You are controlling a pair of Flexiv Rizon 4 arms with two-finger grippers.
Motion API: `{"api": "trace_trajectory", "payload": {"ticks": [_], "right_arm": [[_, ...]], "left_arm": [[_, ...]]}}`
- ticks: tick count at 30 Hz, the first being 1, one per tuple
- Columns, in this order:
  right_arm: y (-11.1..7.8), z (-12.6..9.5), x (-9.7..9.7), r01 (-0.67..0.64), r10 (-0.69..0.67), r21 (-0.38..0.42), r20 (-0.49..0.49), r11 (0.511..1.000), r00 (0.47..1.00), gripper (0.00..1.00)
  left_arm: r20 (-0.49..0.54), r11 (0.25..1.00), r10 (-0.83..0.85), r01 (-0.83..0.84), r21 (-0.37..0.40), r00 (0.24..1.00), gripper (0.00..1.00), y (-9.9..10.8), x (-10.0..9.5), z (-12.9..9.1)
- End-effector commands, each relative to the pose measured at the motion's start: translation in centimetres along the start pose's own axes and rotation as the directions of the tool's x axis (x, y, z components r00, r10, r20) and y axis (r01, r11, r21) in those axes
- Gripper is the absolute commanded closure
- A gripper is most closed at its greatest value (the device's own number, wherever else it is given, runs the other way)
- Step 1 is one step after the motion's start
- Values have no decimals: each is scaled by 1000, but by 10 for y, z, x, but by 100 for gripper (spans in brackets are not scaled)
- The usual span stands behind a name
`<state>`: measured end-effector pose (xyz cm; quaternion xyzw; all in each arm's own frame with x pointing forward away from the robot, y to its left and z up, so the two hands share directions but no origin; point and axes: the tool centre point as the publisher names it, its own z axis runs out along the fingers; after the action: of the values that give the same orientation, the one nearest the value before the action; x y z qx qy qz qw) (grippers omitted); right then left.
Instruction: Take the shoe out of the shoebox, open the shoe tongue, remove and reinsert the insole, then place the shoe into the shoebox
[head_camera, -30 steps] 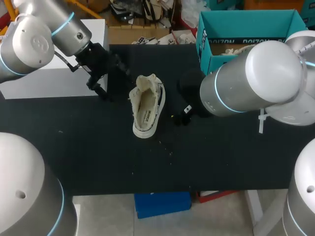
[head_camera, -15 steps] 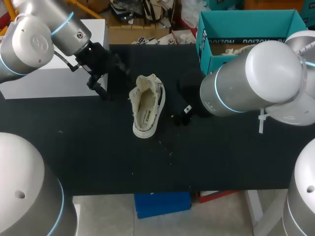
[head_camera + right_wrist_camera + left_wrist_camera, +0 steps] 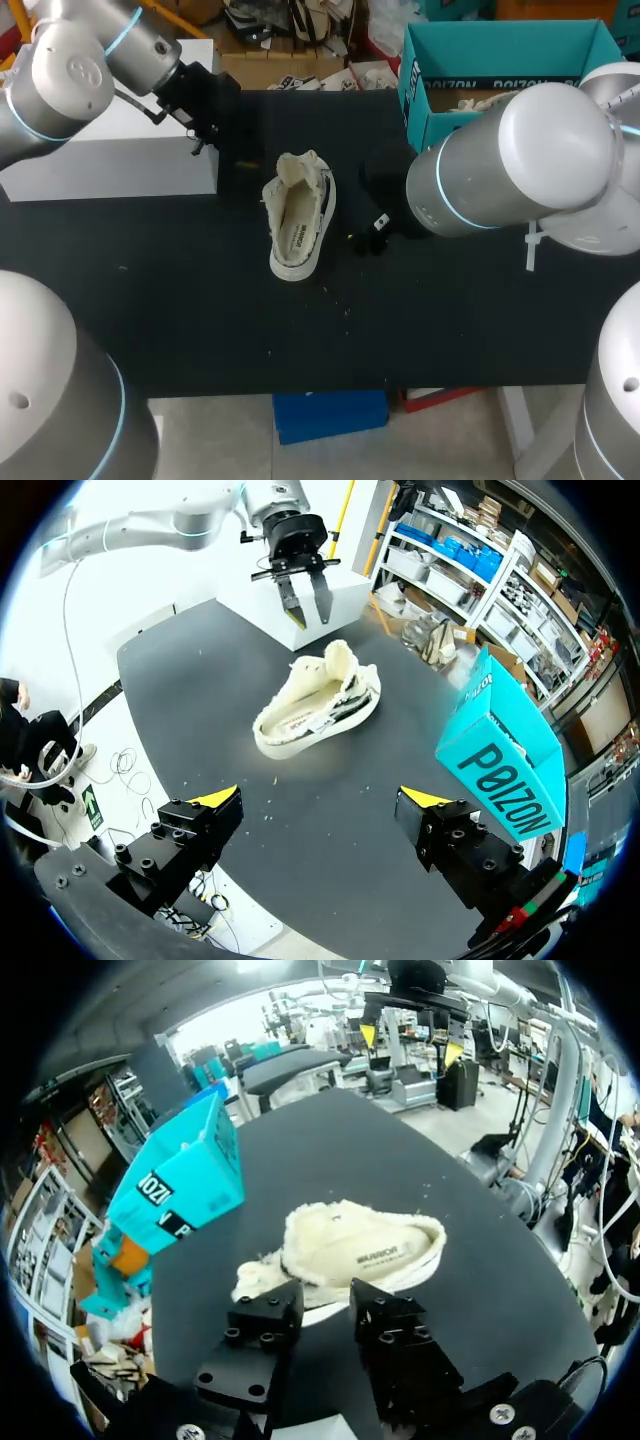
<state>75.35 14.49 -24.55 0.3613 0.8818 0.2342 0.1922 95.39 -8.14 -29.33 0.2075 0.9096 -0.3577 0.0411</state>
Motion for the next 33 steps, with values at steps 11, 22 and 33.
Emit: {"api": "trace_trajectory", "payload": {"ticks": [11, 22, 33], "right_arm": [[-1, 0, 0, 0, 0, -2, 0, 1000, 1000, 0], [-1, 0, 0, 0, 0, -2, 0, 1000, 1000, 0], [-1, 0, 0, 0, 0, -2, 0, 1000, 1000, 0]], "left_arm": [[6, 998, -62, 62, 14, 998, 100, 5, -55, 36], [-83, 995, -93, 96, 30, 992, 100, 2, -32, 56], [-153, 990, -119, 128, 51, 981, 100, -4, -4, 72]]}}
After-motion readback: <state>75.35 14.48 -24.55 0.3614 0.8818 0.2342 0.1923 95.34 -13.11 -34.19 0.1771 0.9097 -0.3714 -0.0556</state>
